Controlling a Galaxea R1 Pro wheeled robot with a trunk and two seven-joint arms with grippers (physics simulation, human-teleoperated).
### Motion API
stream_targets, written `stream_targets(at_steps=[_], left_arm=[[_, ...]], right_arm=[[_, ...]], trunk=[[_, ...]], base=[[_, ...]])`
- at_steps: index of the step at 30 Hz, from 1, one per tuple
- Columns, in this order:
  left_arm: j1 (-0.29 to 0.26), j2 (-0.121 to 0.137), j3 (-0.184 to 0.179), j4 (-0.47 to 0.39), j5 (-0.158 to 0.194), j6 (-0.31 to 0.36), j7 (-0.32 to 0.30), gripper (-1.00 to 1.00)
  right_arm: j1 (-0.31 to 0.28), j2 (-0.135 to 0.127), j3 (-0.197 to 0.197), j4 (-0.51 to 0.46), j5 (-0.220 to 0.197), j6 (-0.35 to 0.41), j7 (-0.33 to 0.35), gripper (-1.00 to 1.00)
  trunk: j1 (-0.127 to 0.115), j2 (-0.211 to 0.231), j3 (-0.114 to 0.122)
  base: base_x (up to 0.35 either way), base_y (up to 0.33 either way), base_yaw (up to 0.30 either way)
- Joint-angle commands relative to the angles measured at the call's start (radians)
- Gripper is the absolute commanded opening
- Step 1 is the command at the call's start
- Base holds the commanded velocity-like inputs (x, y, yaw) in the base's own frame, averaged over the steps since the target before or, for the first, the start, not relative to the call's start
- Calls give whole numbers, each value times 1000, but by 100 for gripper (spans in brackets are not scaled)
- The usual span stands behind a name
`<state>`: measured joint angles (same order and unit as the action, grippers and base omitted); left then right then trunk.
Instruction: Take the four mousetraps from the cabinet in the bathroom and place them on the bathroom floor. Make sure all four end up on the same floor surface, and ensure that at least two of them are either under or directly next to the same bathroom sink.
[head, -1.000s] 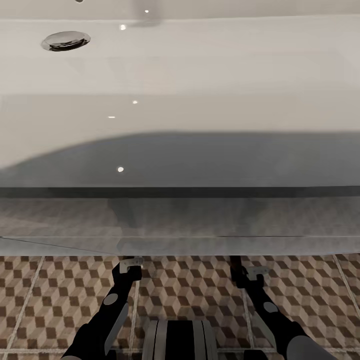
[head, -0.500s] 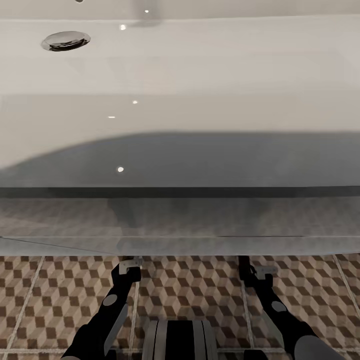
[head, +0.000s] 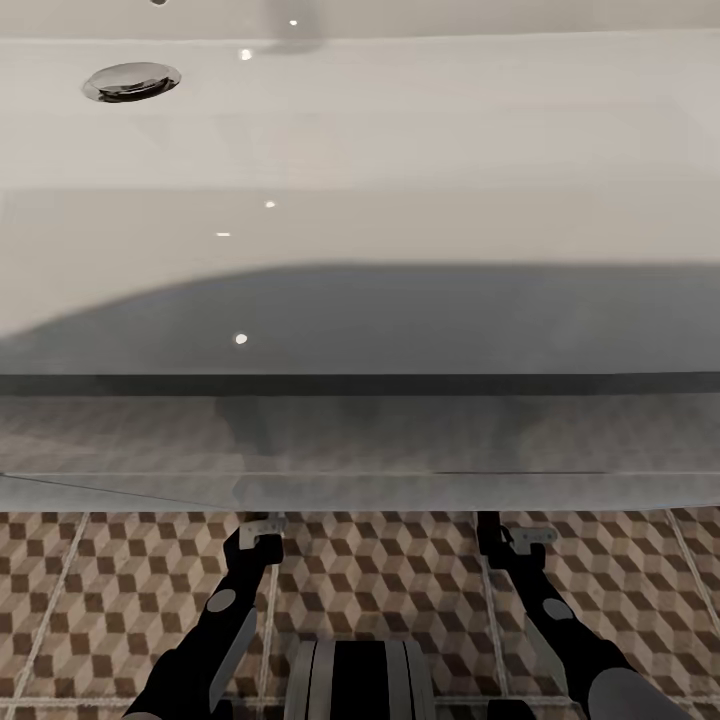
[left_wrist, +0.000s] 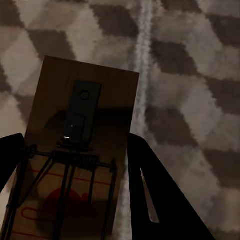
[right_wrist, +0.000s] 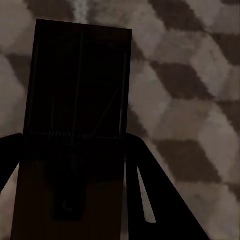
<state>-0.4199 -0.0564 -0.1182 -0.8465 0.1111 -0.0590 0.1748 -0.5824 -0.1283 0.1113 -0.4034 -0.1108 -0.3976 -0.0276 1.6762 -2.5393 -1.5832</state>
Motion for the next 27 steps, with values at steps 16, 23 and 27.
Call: stream_targets(at_steps=[16, 23, 27], left_arm=[[0, -2, -5, 48, 6, -16, 9, -100], [0, 2, 5, 119, 10, -144, 11, -100], [0, 0, 1, 245, 13, -309, 13, -100]], right_arm=[[-1, 2, 16, 26, -16, -114, -2, -100], [0, 7, 19, 98, -14, -199, -2, -100], [-1, 8, 19, 104, -14, -204, -2, -100]], trunk=[[0, 0, 0], [0, 0, 0], [0, 0, 0]], base=[[0, 0, 0], [0, 0, 0], [0, 0, 0]])
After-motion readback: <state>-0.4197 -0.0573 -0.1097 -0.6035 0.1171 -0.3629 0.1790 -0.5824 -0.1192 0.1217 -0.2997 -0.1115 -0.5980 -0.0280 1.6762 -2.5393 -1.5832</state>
